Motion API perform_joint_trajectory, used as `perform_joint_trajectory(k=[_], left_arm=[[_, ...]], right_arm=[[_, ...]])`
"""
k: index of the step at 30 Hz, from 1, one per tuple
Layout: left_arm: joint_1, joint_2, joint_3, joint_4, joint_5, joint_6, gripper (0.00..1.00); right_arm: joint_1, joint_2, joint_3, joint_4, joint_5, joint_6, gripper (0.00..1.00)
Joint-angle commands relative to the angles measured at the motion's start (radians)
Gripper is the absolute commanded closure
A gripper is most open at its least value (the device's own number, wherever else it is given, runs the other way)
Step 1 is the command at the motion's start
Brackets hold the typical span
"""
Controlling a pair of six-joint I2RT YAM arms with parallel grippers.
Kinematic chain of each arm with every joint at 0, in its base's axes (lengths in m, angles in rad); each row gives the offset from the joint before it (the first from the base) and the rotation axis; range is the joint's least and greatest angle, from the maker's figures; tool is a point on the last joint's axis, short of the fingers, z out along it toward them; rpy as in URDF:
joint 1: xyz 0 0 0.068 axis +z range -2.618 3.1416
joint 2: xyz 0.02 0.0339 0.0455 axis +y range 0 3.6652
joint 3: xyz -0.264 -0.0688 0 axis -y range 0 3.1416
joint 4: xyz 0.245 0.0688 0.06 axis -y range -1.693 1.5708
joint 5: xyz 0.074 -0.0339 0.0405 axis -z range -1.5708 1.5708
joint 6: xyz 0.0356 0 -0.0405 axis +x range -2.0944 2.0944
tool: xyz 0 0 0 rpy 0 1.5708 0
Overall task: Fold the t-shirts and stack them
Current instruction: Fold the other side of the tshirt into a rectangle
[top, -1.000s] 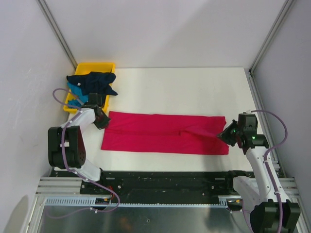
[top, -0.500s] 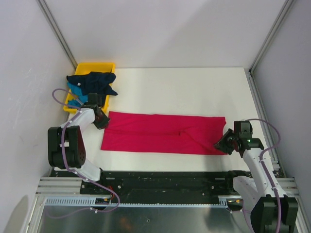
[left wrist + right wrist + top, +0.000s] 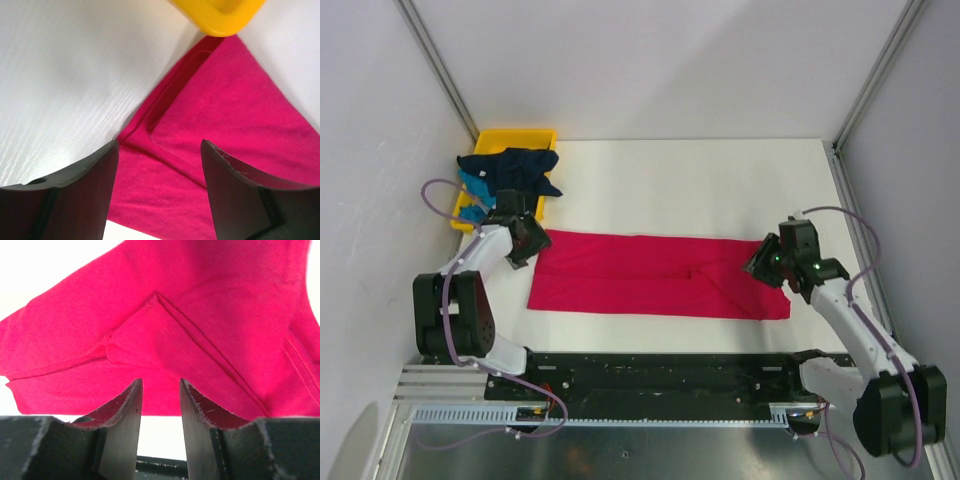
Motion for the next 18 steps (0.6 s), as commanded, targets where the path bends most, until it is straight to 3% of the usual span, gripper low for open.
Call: perform_joint_trajectory(k=[1,10,18], left_arm=[[-0.051,-0.07,0.033,0.001,0.038,0.049,0.29],[-0.235,-0.084,0.04,0.001,0.061,0.039,0.3],[-0.274,-0.072,0.039,0.002,0.07,0.041,0.3]], right_arm=[[0.065,0.141,0.056,0.169,0.093,-0.011,0.61],[0.113,0.431,0.136,0.325,0.168,-0.081,0.62],[0.153,0.553,0.164,0.368,0.207,-0.115,0.6]])
